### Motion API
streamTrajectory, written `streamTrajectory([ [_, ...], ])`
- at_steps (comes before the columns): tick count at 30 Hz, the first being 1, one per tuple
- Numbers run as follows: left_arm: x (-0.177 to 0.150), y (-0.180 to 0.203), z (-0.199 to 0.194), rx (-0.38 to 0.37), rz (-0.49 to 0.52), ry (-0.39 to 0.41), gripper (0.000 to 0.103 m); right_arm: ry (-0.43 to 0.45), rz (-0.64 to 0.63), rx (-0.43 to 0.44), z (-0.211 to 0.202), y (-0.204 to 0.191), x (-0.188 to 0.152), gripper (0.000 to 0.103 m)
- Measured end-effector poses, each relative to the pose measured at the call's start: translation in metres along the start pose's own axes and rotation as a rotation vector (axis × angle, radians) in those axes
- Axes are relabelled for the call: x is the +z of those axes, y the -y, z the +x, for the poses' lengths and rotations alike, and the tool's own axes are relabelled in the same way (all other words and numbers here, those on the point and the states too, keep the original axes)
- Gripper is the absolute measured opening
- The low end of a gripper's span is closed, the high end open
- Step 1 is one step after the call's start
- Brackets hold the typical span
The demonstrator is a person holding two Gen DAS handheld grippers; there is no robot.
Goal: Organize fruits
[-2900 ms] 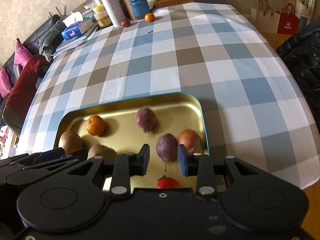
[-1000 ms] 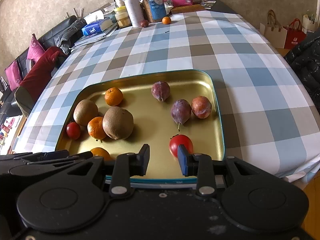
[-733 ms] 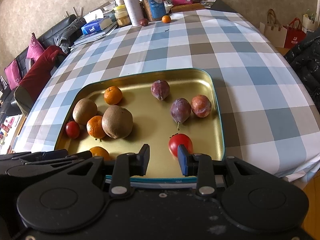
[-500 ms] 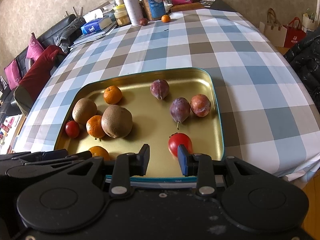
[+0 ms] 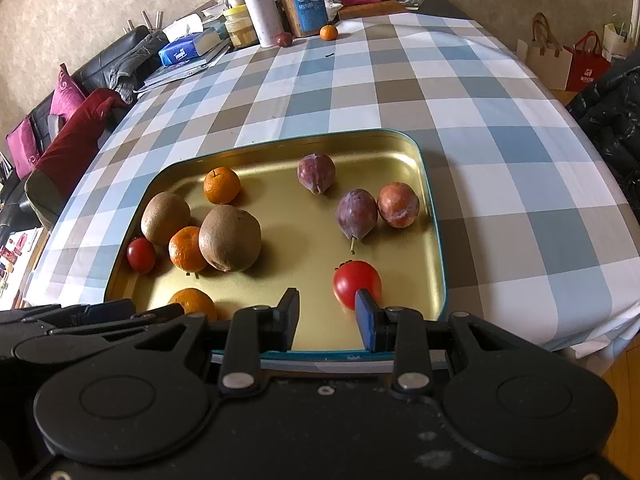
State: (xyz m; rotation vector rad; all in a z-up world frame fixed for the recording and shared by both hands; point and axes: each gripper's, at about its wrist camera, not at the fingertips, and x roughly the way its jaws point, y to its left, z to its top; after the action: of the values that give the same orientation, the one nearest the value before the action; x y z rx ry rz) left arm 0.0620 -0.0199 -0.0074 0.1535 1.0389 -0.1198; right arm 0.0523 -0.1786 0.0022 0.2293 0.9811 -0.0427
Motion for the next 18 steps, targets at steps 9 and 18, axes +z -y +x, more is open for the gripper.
streamTrajectory([
  [9, 0.0, 0.0, 0.0003, -0.004, -0.001, -0.005, 0.054, -0.001, 0.011, -0.003, -0.0007, 0.0022, -0.001, 0.034],
  [18, 0.0002, -0.0001, 0.0005, -0.005, -0.002, -0.005, 0.054, -0.006, 0.015, -0.001, 0.0, 0.0021, -0.0012, 0.034],
])
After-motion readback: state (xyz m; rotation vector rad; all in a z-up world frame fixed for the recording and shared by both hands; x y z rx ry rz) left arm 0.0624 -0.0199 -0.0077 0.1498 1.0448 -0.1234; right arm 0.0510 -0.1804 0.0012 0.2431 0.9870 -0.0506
